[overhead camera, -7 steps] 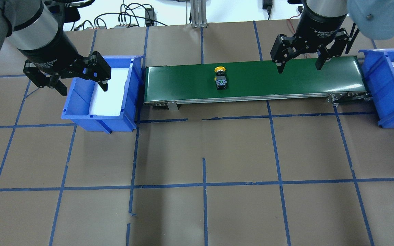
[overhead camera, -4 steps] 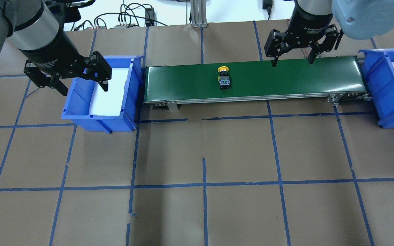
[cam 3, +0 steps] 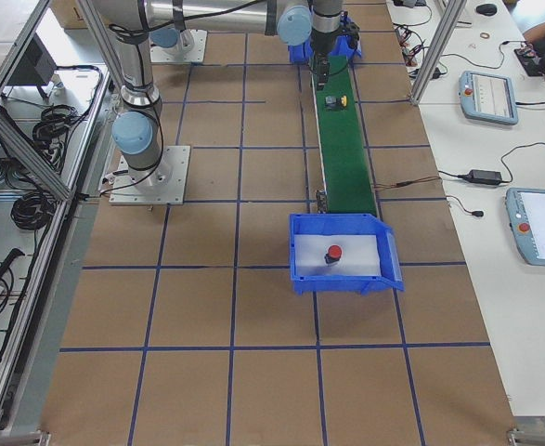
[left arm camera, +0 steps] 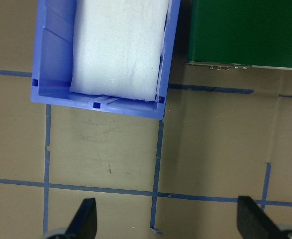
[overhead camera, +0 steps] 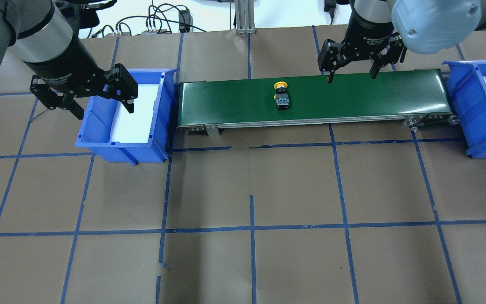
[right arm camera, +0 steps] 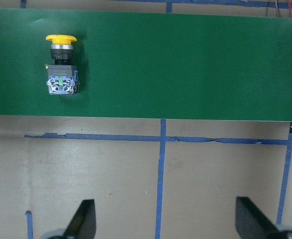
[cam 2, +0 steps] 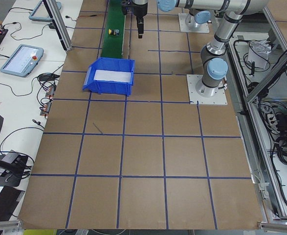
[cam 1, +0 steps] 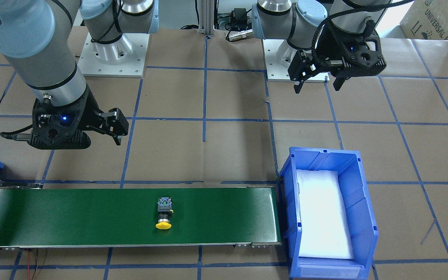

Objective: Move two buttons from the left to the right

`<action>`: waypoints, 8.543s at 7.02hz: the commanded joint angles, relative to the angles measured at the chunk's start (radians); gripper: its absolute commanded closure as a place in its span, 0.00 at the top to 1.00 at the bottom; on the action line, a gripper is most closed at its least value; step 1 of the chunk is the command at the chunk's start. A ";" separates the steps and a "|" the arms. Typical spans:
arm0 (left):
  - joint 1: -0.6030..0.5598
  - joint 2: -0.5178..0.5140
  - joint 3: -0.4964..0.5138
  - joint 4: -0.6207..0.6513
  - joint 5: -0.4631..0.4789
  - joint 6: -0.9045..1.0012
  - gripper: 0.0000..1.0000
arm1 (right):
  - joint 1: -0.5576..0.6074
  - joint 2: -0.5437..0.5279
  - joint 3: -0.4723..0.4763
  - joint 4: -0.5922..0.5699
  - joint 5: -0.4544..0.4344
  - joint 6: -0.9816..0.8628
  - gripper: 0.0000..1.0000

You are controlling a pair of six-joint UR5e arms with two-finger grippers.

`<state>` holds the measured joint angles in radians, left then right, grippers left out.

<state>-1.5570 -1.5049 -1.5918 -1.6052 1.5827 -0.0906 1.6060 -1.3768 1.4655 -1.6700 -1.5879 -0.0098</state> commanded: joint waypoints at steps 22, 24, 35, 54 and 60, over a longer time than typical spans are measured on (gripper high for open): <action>-0.003 0.000 -0.001 -0.006 0.003 -0.018 1.00 | 0.043 0.321 -0.018 -0.296 0.008 0.031 0.97; -0.003 0.000 -0.001 -0.006 0.006 -0.017 1.00 | 0.043 0.341 0.001 -0.315 -0.001 0.034 0.96; -0.003 0.000 -0.001 -0.006 0.003 -0.017 1.00 | -0.457 0.074 -0.074 0.041 -0.003 -0.398 0.07; -0.003 0.000 -0.001 -0.004 0.002 -0.015 1.00 | -0.673 0.473 -0.294 -0.143 0.023 -0.779 0.15; -0.005 0.000 -0.001 -0.005 0.002 -0.018 1.00 | -0.675 0.501 -0.283 -0.146 0.022 -0.791 0.16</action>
<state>-1.5618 -1.5048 -1.5923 -1.6100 1.5844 -0.1116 0.9314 -0.8870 1.1816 -1.8151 -1.5657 -0.7976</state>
